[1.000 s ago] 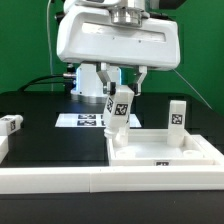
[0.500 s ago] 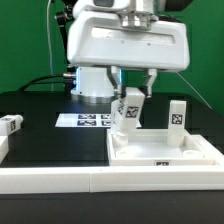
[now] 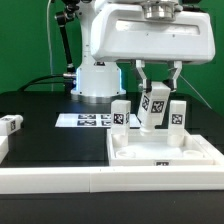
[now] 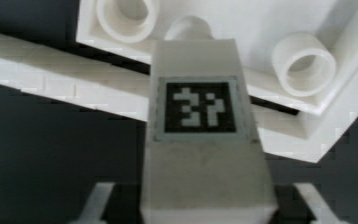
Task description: Assemble square table
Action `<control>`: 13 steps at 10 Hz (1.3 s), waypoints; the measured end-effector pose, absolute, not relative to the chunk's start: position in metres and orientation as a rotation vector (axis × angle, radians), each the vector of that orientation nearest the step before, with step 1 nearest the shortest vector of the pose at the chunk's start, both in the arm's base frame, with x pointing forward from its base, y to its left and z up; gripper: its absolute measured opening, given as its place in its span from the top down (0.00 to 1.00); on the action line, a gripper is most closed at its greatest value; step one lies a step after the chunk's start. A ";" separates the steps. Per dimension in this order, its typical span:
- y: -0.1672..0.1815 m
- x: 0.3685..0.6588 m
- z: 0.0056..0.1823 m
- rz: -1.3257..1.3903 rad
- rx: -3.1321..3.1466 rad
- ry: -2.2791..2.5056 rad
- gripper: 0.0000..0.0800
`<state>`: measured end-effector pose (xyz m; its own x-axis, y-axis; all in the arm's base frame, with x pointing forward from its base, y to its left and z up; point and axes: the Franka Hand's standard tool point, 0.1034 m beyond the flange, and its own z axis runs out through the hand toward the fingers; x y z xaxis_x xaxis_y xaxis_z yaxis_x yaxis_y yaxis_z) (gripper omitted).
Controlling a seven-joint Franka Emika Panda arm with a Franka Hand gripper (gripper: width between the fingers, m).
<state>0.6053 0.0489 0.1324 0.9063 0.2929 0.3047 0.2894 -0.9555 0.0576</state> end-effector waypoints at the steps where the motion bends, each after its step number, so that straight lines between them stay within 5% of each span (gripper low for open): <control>1: 0.049 0.605 0.132 0.491 3.056 0.467 0.64; 13: 0.080 0.619 0.125 0.481 3.105 0.430 0.64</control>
Offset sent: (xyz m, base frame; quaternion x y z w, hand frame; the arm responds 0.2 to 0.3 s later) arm 0.0066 0.0380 -0.0066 0.0923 -0.0010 0.0712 0.9932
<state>0.6186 0.0802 0.1253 0.9172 0.2611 0.3010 0.2701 -0.9627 0.0121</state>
